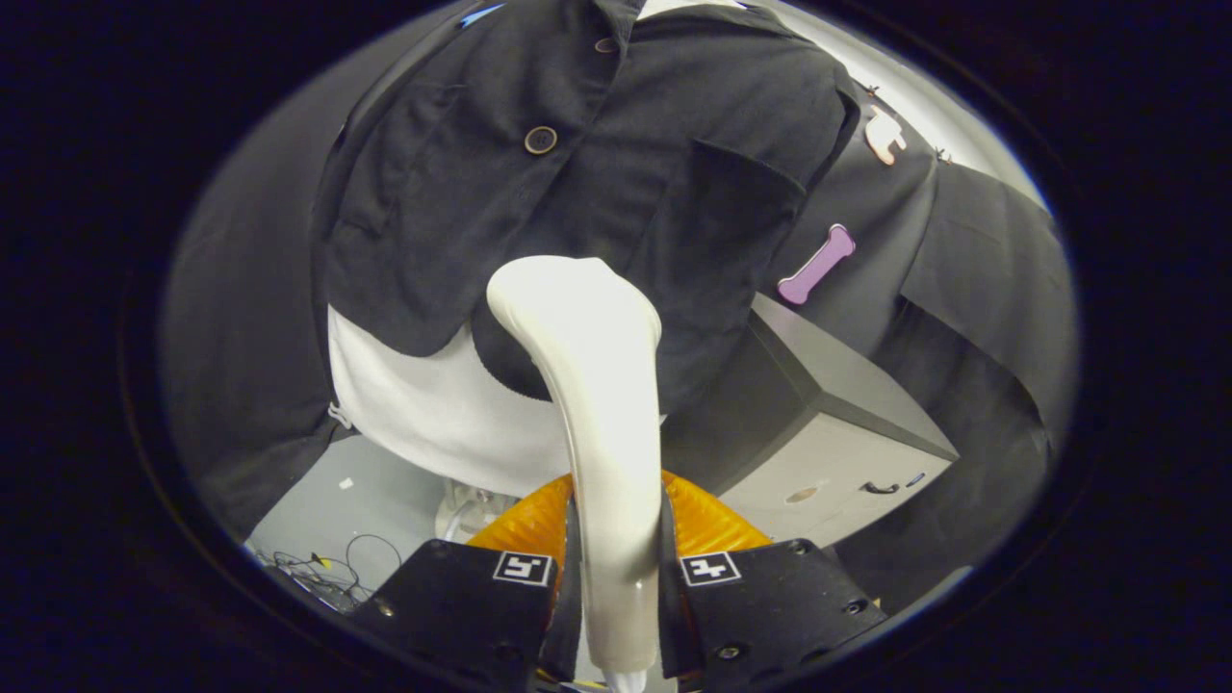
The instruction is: Iron the clothes twice with a garment steamer, once on the left side and once on the right side.
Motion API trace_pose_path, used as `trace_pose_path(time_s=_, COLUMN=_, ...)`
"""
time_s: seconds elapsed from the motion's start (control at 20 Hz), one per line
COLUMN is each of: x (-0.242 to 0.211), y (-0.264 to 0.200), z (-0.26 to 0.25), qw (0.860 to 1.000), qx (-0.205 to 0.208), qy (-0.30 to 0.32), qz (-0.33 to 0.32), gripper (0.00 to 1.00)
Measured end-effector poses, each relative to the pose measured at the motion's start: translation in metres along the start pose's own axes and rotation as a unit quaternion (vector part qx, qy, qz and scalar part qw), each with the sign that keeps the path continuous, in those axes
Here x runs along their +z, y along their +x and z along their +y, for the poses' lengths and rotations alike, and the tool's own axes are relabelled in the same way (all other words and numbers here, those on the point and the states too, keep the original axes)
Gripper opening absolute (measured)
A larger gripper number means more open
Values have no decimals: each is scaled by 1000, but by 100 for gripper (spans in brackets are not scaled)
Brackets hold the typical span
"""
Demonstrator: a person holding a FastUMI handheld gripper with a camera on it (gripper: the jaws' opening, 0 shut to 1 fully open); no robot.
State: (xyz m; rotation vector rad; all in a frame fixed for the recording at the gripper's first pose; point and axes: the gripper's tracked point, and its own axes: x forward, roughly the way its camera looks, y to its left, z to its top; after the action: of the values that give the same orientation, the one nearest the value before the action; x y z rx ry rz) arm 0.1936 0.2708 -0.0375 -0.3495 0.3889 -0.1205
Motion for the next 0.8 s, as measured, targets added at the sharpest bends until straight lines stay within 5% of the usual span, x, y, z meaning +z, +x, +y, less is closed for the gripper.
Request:
trace_pose_path(time_s=0.25, x=40, y=-50, z=11, qw=999, qx=4, qy=25, qz=-42, gripper=35)
trace_pose_path(time_s=0.8, x=241, y=-166, z=31, qw=972, qx=55, qy=69, qz=-219, gripper=35)
